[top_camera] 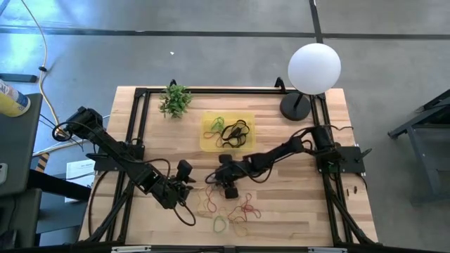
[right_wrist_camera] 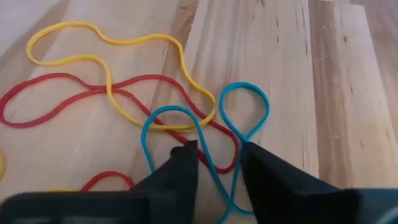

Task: Pick and place rubber bands into bin
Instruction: Put the blue rubber band into the yellow bin

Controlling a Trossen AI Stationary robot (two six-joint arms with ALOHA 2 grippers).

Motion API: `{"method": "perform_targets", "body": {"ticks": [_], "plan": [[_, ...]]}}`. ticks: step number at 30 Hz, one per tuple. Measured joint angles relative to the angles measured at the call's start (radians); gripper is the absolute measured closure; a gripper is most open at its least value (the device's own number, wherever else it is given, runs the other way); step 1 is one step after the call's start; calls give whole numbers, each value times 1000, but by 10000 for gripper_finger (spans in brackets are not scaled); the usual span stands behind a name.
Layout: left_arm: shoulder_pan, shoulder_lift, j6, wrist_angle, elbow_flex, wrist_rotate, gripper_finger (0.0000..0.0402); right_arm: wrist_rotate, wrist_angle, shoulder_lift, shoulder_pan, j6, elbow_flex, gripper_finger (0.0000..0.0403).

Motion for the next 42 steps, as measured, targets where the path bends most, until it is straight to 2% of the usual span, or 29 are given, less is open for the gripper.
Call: {"method": "perform_targets", "body": {"ticks": [5,7,11,16,23,42], "plan": [[0,0,-5,-3,0,0,279,-4,-66,0,0,-16,26,377],[0,0,-5,-3,0,0,279,-3,-78,0,0,-22,33,395],[0,0,-5,-4,0,0,279,-1,-122,0,1,-19,58,382],[0,0,-6,-6,0,0,279,13,-182,-23,7,-44,78,399],[0,0,-12,-11,0,0,279,26,-258,-103,11,-48,74,400],[0,0,-12,-10,0,-3,279,64,-328,-293,37,-83,77,401]]}}
